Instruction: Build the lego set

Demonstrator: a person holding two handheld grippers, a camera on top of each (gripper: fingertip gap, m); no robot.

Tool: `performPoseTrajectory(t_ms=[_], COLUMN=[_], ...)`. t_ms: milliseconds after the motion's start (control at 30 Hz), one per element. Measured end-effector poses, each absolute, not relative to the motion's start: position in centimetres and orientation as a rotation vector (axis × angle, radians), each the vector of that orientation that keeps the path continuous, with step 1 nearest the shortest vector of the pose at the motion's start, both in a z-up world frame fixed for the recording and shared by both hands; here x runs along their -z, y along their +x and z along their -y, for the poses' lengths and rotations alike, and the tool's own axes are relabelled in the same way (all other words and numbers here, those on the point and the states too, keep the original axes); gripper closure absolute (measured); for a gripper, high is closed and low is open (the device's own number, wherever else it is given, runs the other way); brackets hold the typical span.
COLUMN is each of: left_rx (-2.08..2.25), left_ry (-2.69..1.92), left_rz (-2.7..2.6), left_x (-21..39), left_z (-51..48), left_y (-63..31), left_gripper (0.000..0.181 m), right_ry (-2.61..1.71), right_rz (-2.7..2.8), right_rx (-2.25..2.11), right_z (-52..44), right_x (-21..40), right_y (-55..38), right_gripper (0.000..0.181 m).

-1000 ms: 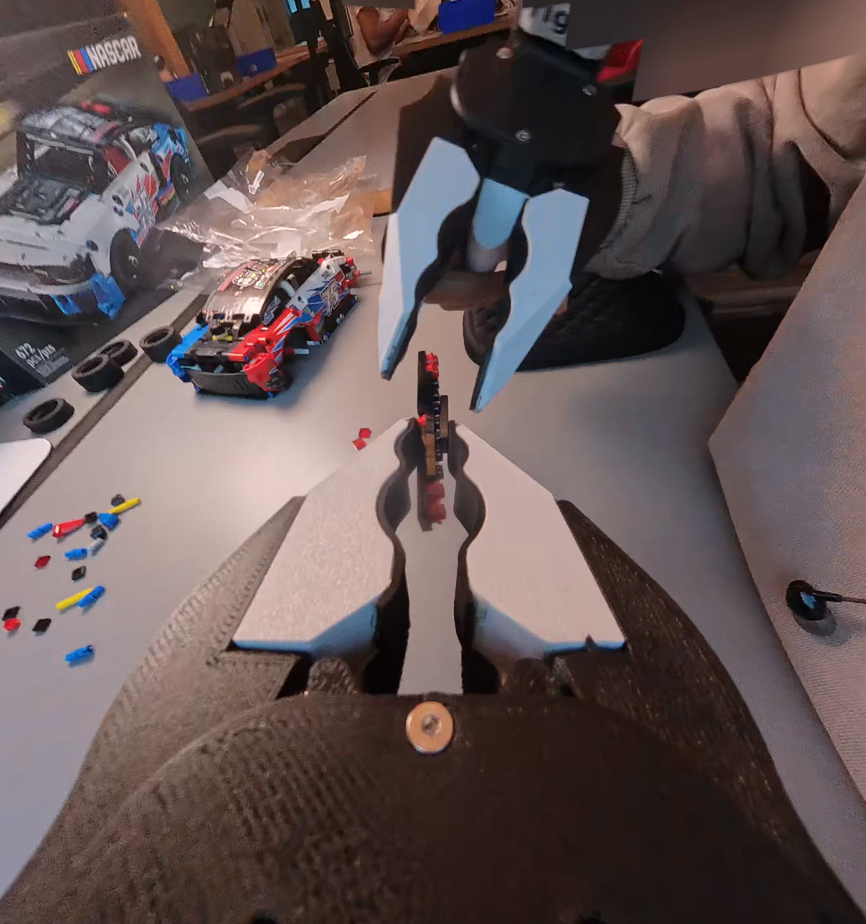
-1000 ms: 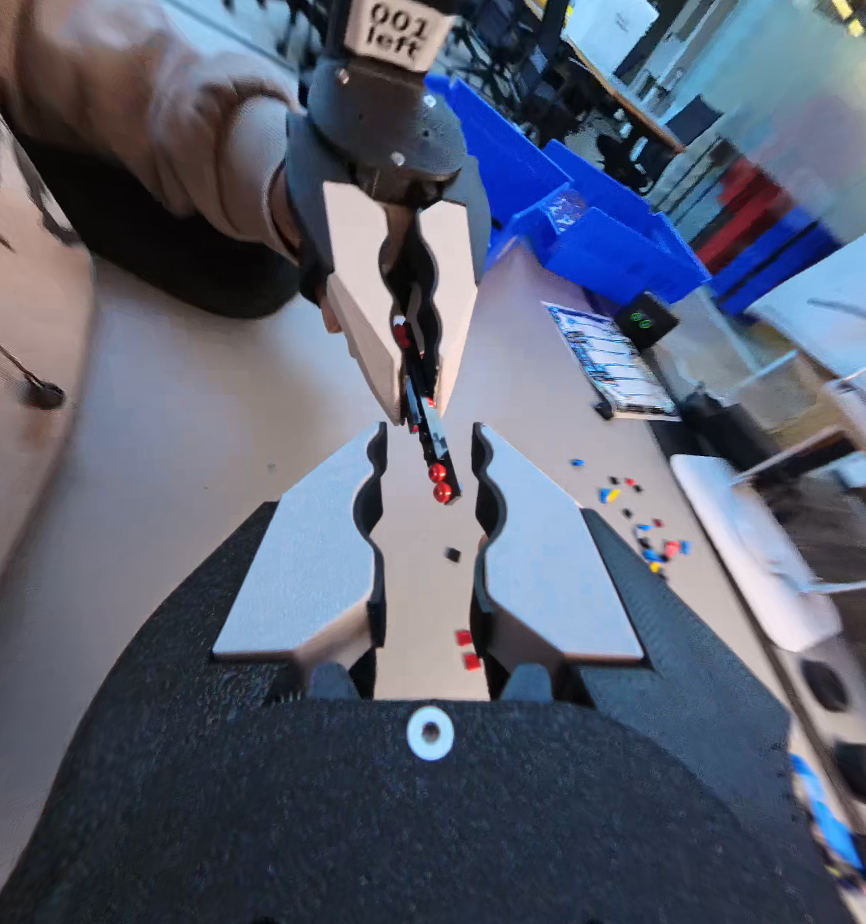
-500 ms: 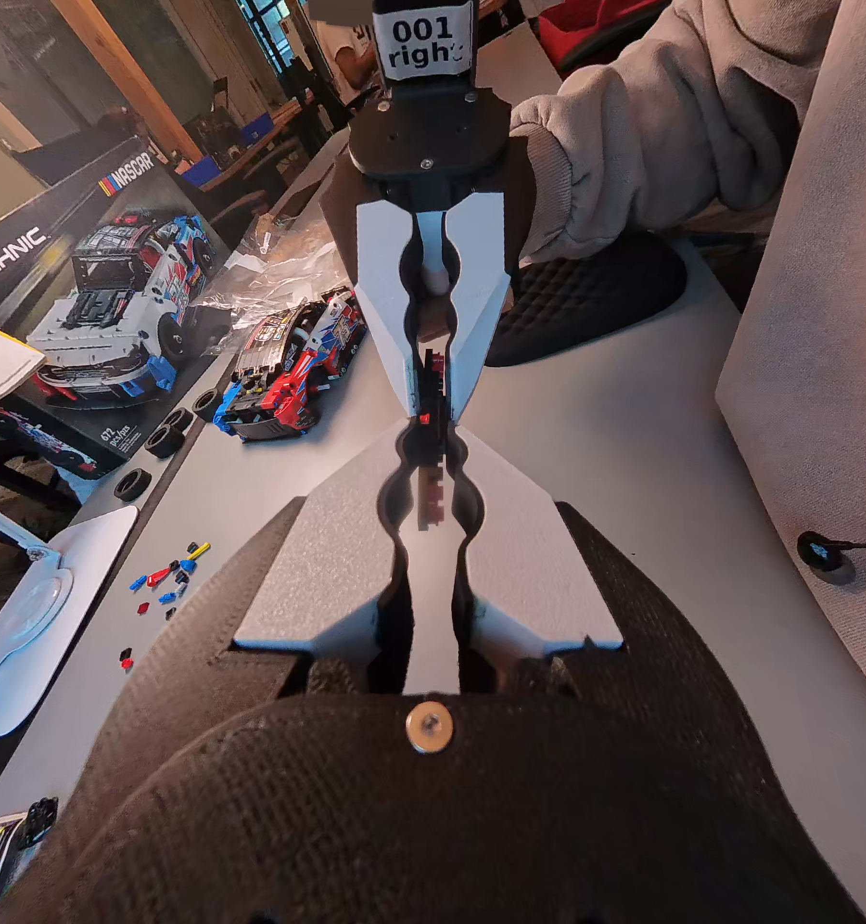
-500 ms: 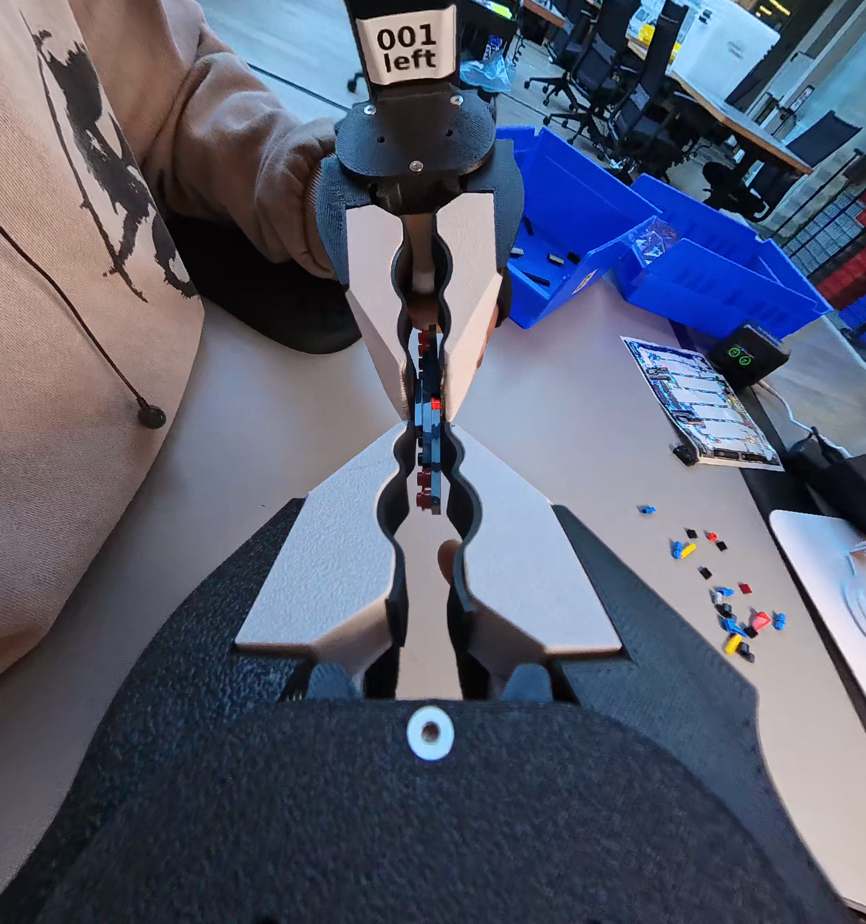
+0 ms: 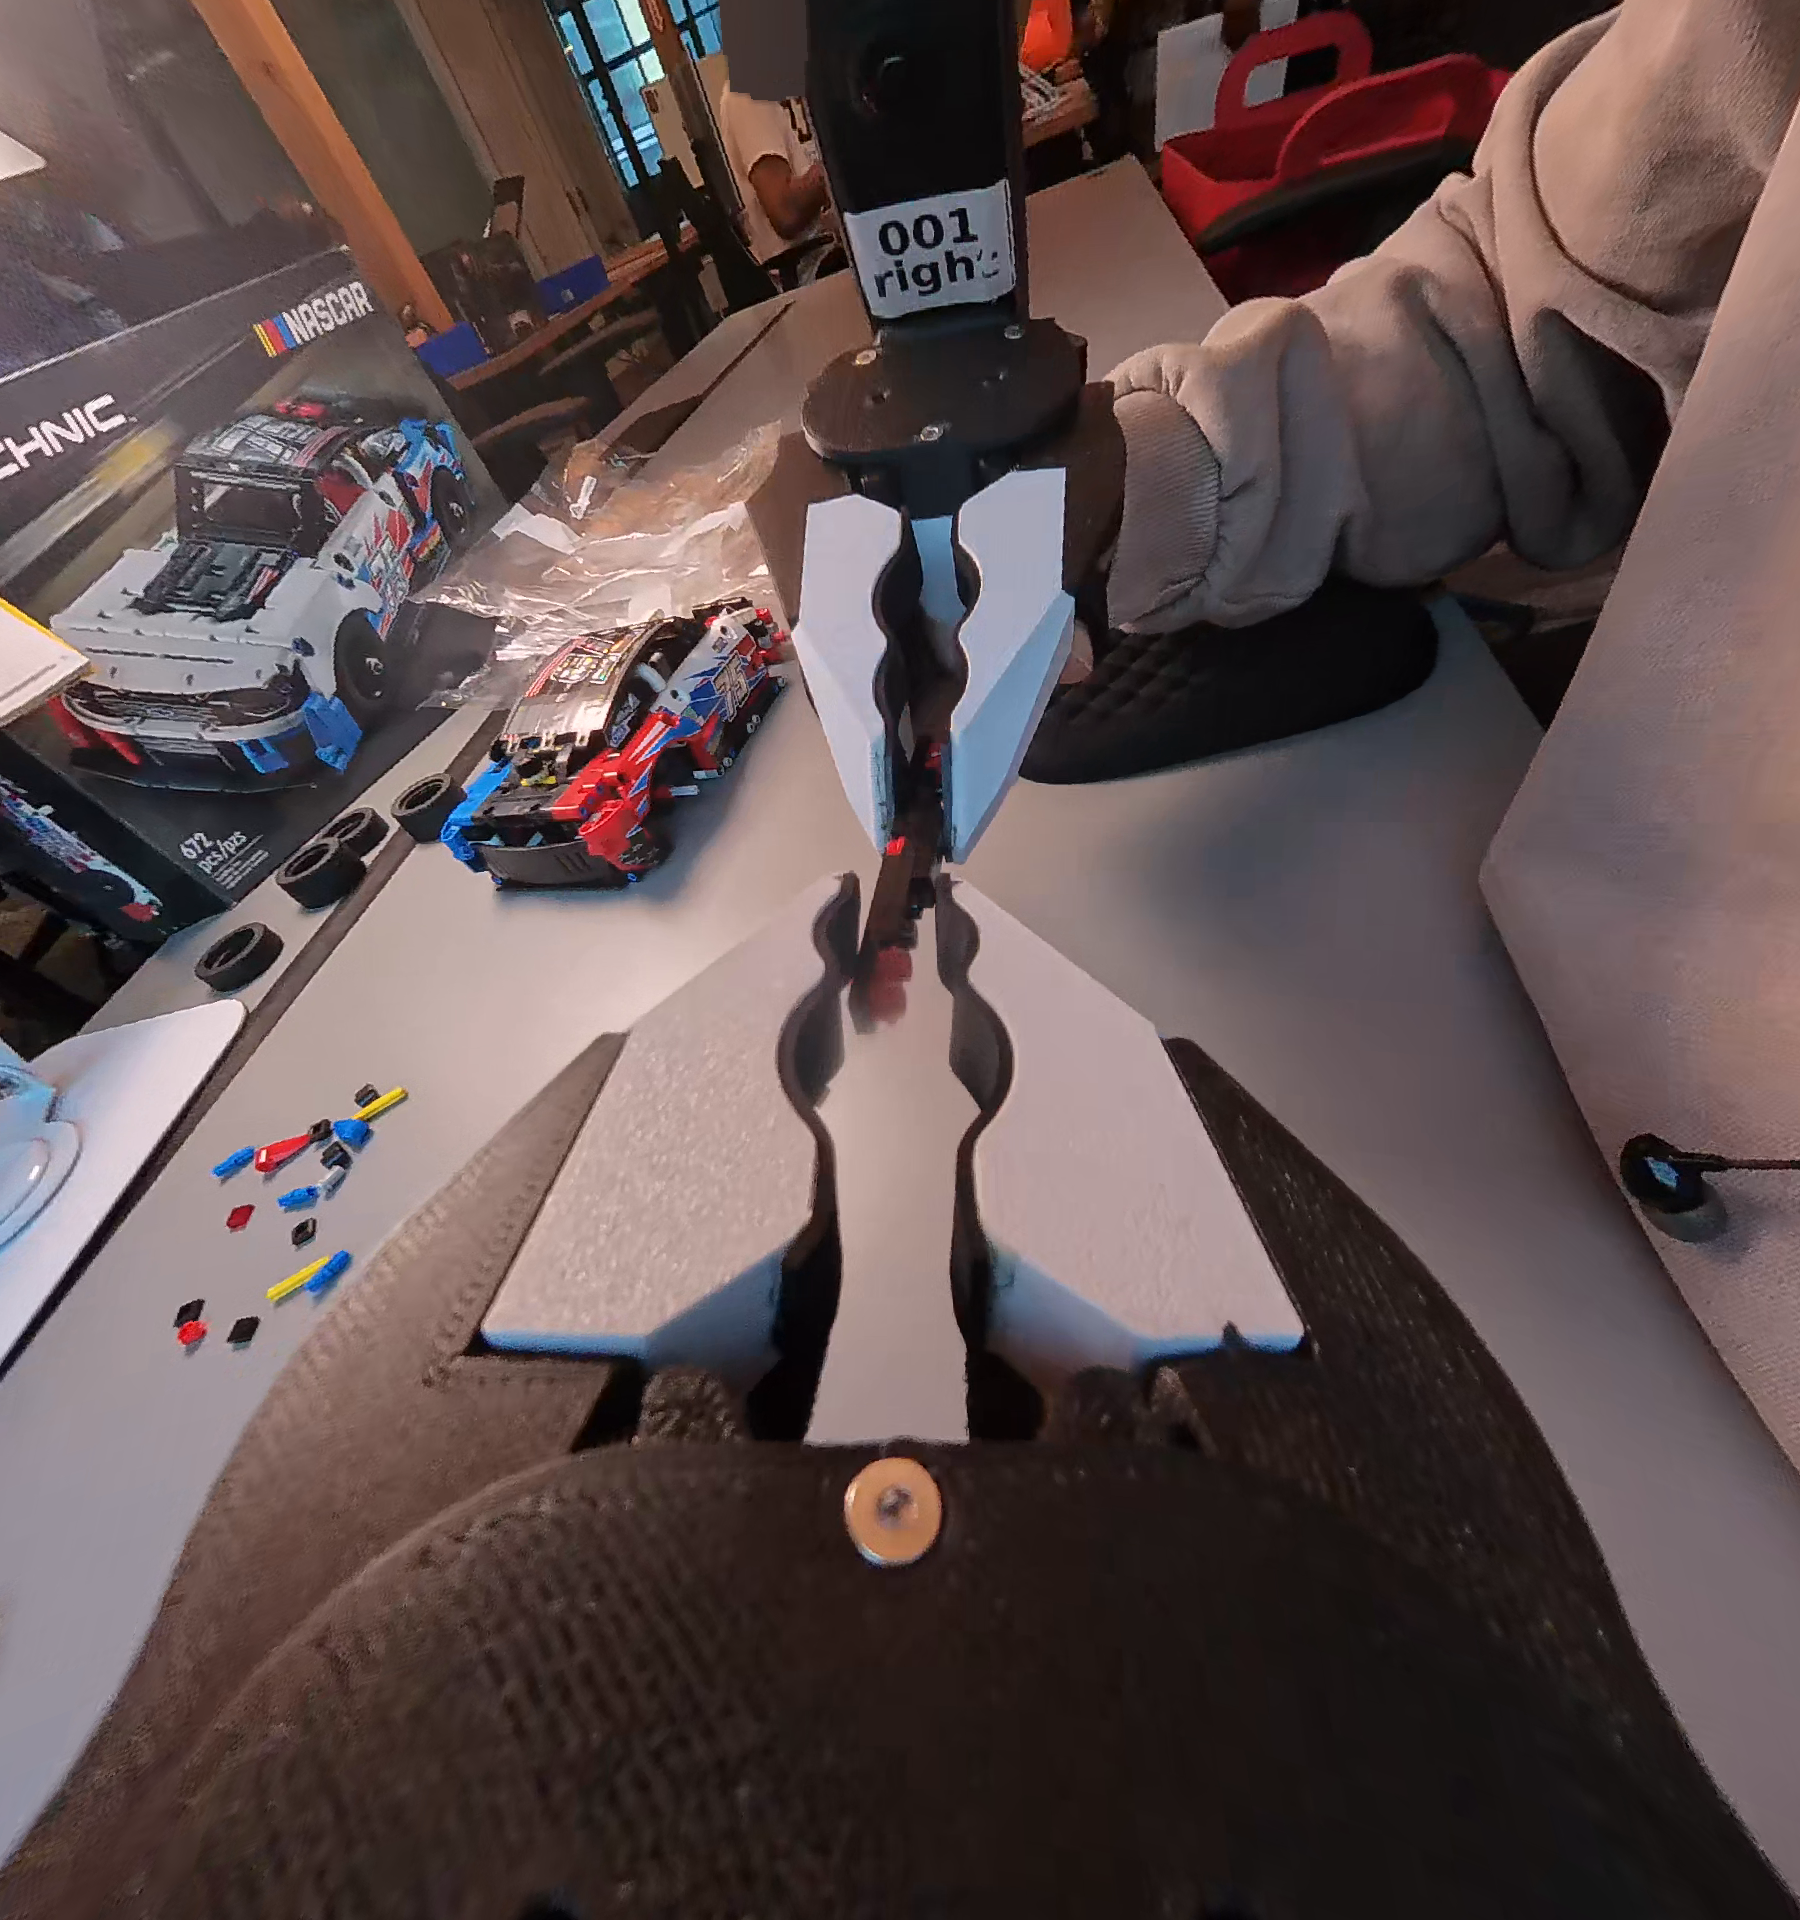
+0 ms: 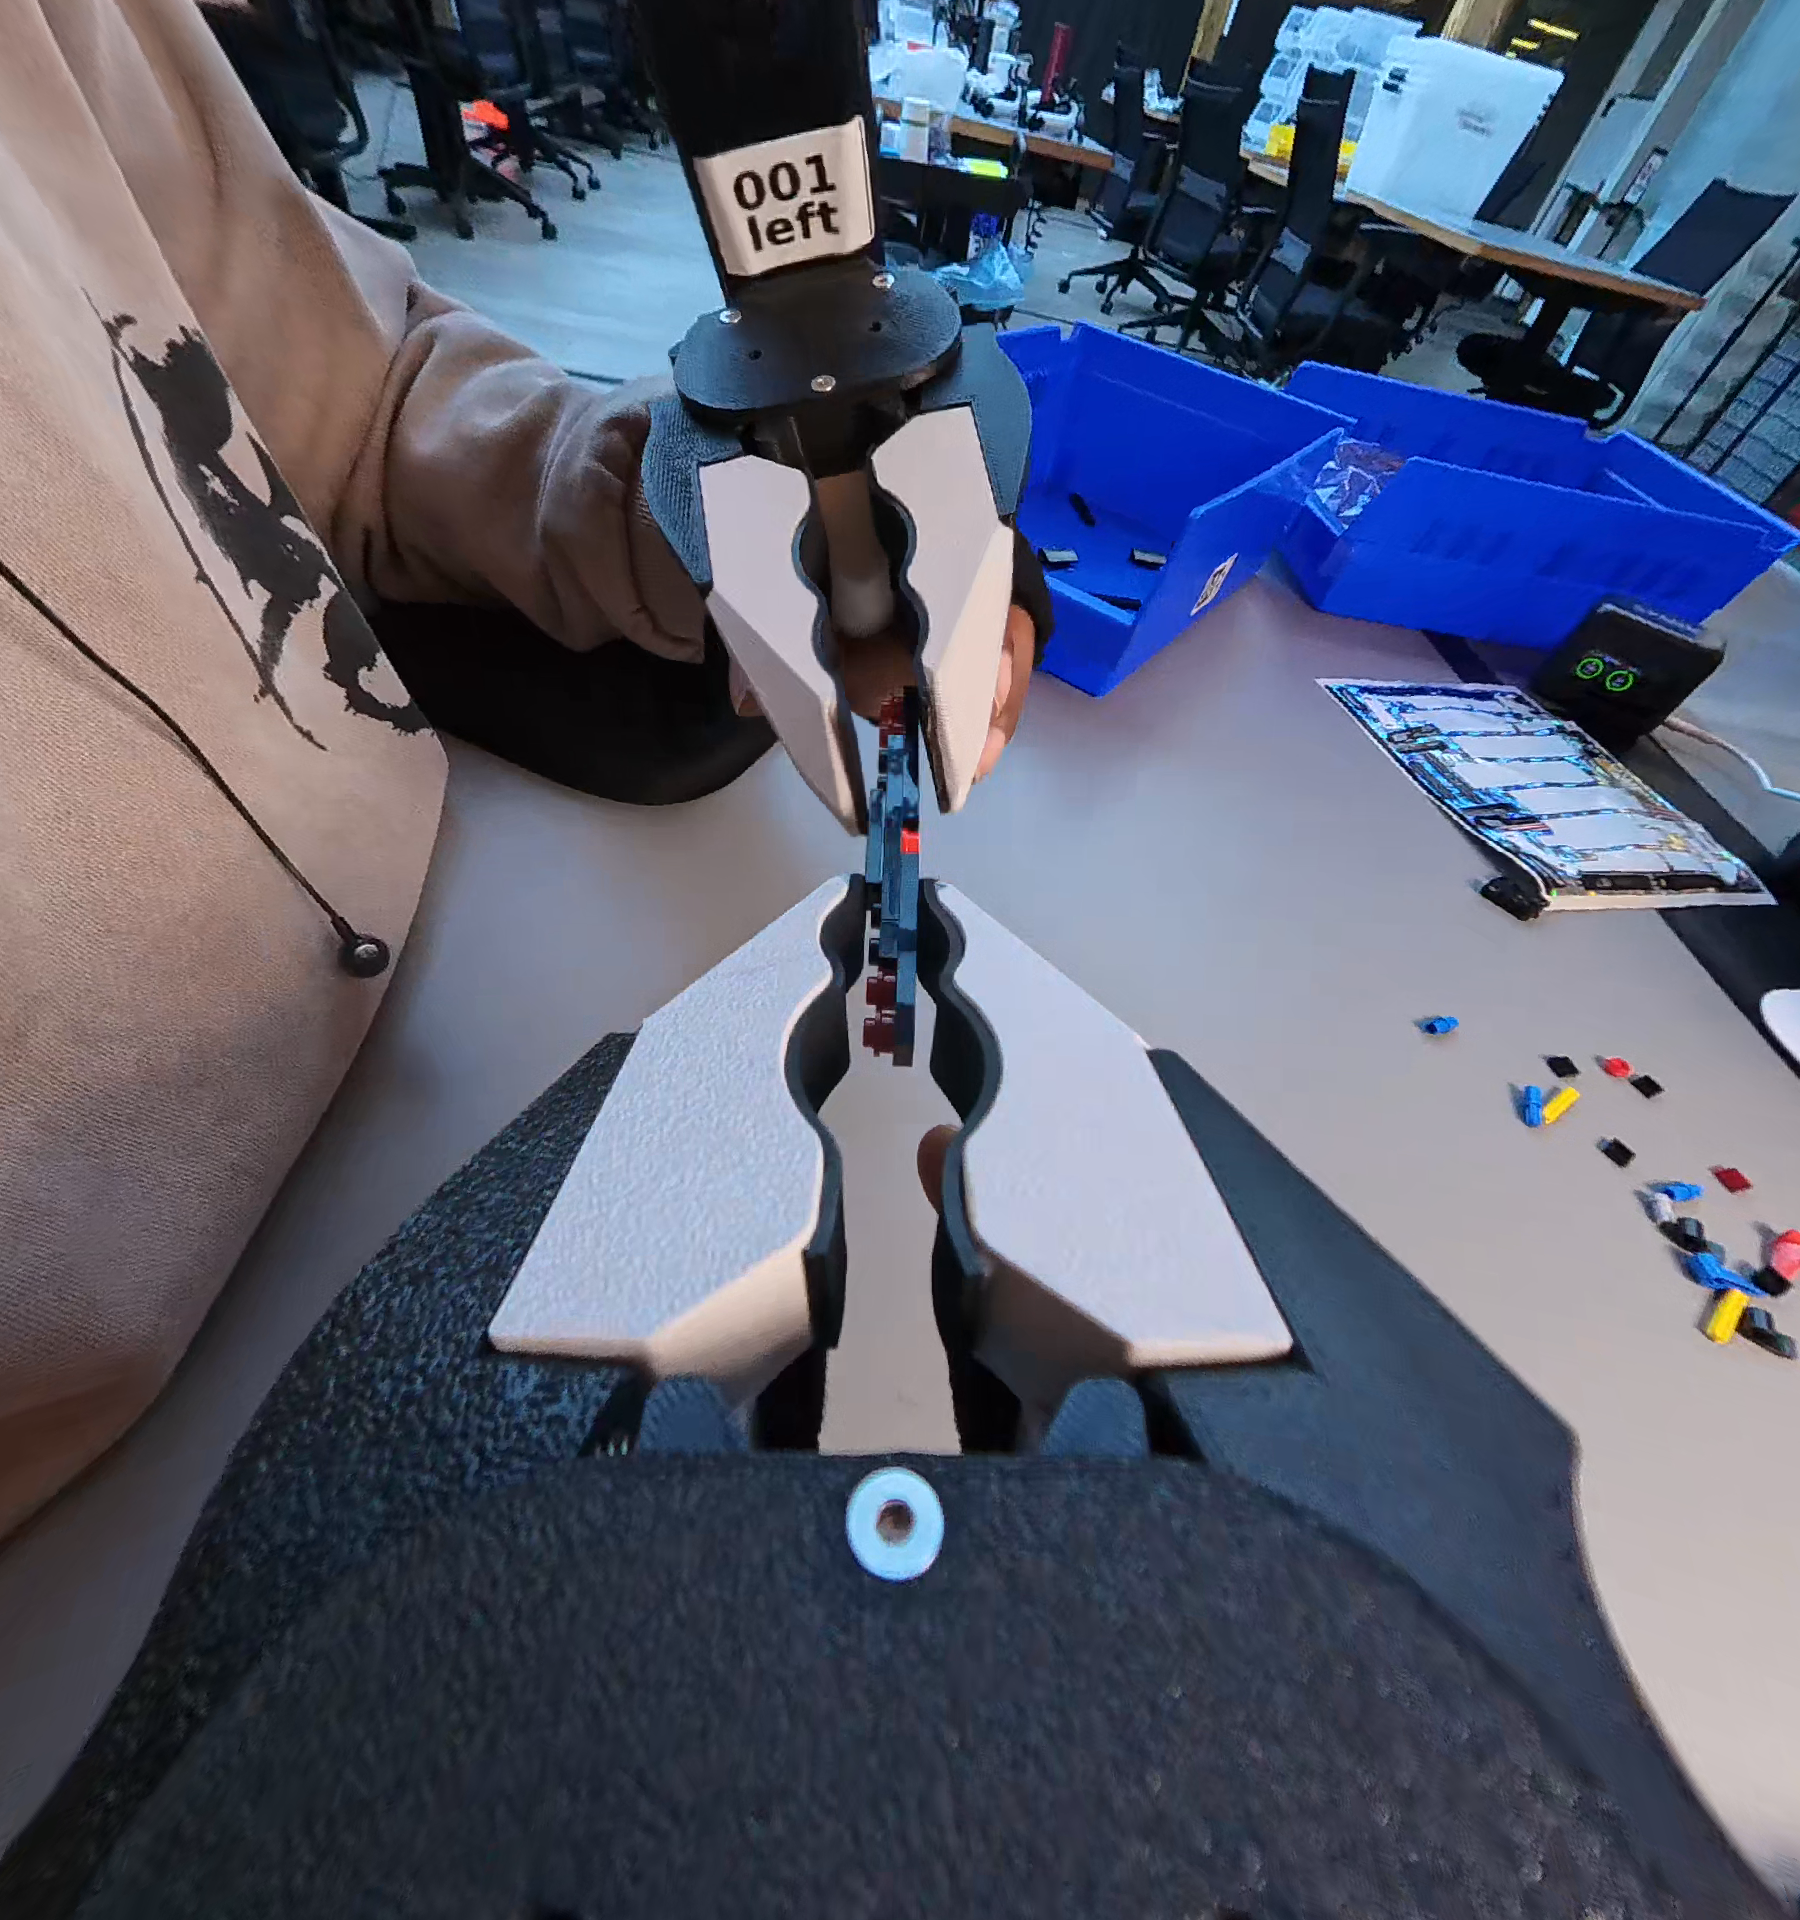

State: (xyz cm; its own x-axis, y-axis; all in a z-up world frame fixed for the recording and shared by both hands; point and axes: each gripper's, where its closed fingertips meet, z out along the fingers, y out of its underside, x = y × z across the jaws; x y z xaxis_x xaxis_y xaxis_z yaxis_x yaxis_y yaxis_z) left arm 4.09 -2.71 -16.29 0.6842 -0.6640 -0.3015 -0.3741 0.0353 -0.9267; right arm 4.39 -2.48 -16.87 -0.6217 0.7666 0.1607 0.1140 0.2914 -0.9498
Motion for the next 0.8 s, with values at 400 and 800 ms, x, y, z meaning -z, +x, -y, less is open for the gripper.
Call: performPoseTrajectory(t_ms=[400,800], left_rx=[0.94,1.184], left_ry=[-1.801,-1.849], left_rz=[-0.451,-0.265], left_x=[18.6,20.3], left_z=[1.6,1.2], left_y=[3.1,3.3], left_gripper=[0.174,0.17], right_ry=[-0.824,-0.816], right_rz=[1.947,2.014], right_rx=[-1.278,-1.219], right_z=[1.0,0.8], right_x=[18.6,20.6], right_y=[3.1,3.0], right_gripper=[0.169,0.175])
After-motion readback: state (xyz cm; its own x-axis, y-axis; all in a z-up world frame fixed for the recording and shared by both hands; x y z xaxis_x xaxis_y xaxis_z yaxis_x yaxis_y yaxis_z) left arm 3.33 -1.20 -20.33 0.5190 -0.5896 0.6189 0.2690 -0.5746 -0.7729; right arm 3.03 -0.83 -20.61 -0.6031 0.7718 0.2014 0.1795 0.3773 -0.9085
